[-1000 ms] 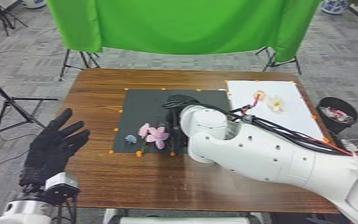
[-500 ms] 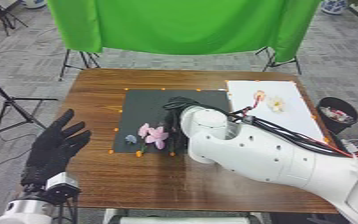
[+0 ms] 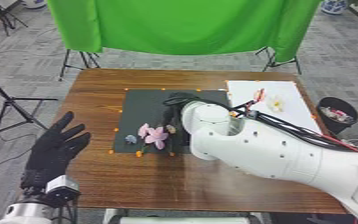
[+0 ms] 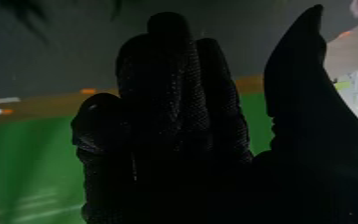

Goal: Arrange flowers

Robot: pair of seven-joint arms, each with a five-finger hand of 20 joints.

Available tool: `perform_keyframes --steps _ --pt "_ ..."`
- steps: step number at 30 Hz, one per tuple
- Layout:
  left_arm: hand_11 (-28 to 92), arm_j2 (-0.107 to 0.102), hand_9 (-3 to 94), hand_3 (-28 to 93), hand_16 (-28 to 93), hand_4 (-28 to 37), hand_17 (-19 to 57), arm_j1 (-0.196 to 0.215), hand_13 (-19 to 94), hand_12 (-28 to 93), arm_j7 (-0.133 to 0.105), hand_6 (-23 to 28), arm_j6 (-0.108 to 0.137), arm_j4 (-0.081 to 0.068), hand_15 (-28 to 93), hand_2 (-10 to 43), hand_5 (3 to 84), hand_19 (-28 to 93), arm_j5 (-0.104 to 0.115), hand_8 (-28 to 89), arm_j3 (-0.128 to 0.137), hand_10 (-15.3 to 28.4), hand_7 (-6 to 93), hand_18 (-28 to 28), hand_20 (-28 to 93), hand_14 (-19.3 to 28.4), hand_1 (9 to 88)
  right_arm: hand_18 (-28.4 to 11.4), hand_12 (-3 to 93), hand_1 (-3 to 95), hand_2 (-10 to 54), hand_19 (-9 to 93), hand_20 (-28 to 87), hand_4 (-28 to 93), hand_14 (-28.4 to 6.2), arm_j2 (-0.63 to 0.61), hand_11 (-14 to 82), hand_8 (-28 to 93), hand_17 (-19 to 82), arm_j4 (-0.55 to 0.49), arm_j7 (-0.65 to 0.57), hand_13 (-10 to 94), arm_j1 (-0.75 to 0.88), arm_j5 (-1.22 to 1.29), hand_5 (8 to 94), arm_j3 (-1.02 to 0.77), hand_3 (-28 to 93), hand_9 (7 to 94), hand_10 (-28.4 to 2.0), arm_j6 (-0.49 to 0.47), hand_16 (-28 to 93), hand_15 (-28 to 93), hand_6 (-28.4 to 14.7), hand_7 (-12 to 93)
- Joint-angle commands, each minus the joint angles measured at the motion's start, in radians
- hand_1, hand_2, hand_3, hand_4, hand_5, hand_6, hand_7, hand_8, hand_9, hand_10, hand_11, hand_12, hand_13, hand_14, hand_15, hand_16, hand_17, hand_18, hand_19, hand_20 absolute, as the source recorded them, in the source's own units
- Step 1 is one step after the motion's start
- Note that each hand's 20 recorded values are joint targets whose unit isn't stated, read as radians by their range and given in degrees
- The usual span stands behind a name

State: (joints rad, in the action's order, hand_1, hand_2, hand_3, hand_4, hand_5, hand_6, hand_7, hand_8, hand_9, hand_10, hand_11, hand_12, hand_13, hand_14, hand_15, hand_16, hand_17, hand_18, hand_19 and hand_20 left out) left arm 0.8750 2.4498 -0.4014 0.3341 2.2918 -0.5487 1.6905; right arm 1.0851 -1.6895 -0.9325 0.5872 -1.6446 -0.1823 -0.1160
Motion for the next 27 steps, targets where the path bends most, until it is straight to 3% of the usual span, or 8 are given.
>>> perform_keyframes --steps 1,4,5,10,11,12,17,27 --pt "26 -0.031 30.2 63 -12 -19.7 -7.4 0.033 21 11 -0.042 8.2 0.031 0.015 56 7.3 33.6 53 0.028 -7 -0.001 19.1 8.2 28.4 -2 27.4 30.6 -15.2 15.7 32.6 -1.2 93 31 -23 -9.4 -0.155 21.1 -10 54 -0.060 0.022 76 -0.102 0.013 61.8 -0.016 76 73.7 -16.8 0.050 14 66 -4.8 14" --pt "26 -0.037 30.2 63 -12 -19.8 -7.4 0.039 21 11 -0.049 8.2 0.037 0.019 56 7.2 33.6 53 0.031 -7 -0.002 19.1 8.2 28.4 -2 27.4 30.5 -15.2 15.6 32.4 -0.8 93 30 -23 -9.5 -0.247 20.5 -10 53 -0.069 0.043 75 -0.115 0.041 60.3 -0.055 76 71.6 -17.3 0.035 14 66 -5.1 14" --pt "26 -0.032 30.2 63 -12 -19.8 -7.4 0.029 21 11 -0.035 8.1 0.031 0.017 56 7.2 33.6 53 0.025 -7 0.000 19.1 8.2 28.4 -2 27.4 30.5 -15.4 15.4 32.2 -0.7 93 29 -23 -9.7 -0.282 19.9 -10 52 -0.069 0.038 74 -0.121 0.051 58.3 -0.059 76 69.5 -17.3 0.048 14 66 -5.0 14" --pt "26 -0.027 30.2 63 -12 -19.8 -7.4 0.028 21 11 -0.030 8.2 0.031 0.020 56 7.3 33.5 53 0.021 -7 0.000 19.1 8.2 28.4 -2 27.4 30.5 -15.3 14.7 30.9 0.0 93 25 -23 -11.4 -0.406 16.7 -10 48 -0.022 0.026 69 -0.127 0.134 53.7 -0.104 77 61.6 -18.7 0.049 12 68 -5.3 13" --pt "26 -0.040 30.2 63 -12 -19.8 -7.4 0.030 21 11 -0.046 8.2 0.040 0.020 56 7.3 33.5 53 0.035 -7 -0.007 19.1 8.1 28.4 -2 27.4 30.5 -15.2 14.6 30.7 0.1 93 24 -23 -11.7 -0.421 16.2 -10 48 -0.011 0.022 67 -0.126 0.143 53.0 -0.110 77 60.1 -18.9 0.052 12 68 -5.4 13" --pt "26 -0.038 30.2 63 -12 -19.8 -7.4 0.024 21 11 -0.041 8.2 0.037 0.018 56 7.3 33.5 53 0.031 -7 -0.008 19.1 8.2 28.4 -2 27.3 30.5 -15.2 14.6 30.5 0.2 93 24 -23 -11.9 -0.442 16.0 -10 48 -0.004 0.022 67 -0.131 0.158 52.5 -0.108 77 59.3 -19.0 0.052 12 68 -5.6 13" --pt "26 -0.049 30.2 63 -12 -19.7 -7.4 0.024 21 11 -0.061 8.2 0.043 0.019 56 7.2 33.5 53 0.041 -7 -0.015 19.1 8.1 28.4 -2 27.4 30.3 -15.2 14.4 30.1 0.0 93 23 -23 -12.4 -0.480 14.8 -10 46 0.058 -0.003 65 -0.145 0.156 50.5 -0.085 78 56.2 -19.2 0.029 11 69 -5.3 13" --pt "26 -0.058 30.1 63 -12 -19.8 -7.4 0.009 21 11 -0.071 8.2 0.035 0.008 56 7.2 33.5 53 0.047 -7 -0.033 19.1 8.1 28.4 -2 27.4 30.3 -15.3 14.5 30.2 -1.5 93 22 -24 -12.8 -0.458 12.8 -10 46 0.162 -0.036 63 -0.062 0.180 48.1 -0.149 79 51.7 -19.7 -0.030 10 70 -5.2 13"
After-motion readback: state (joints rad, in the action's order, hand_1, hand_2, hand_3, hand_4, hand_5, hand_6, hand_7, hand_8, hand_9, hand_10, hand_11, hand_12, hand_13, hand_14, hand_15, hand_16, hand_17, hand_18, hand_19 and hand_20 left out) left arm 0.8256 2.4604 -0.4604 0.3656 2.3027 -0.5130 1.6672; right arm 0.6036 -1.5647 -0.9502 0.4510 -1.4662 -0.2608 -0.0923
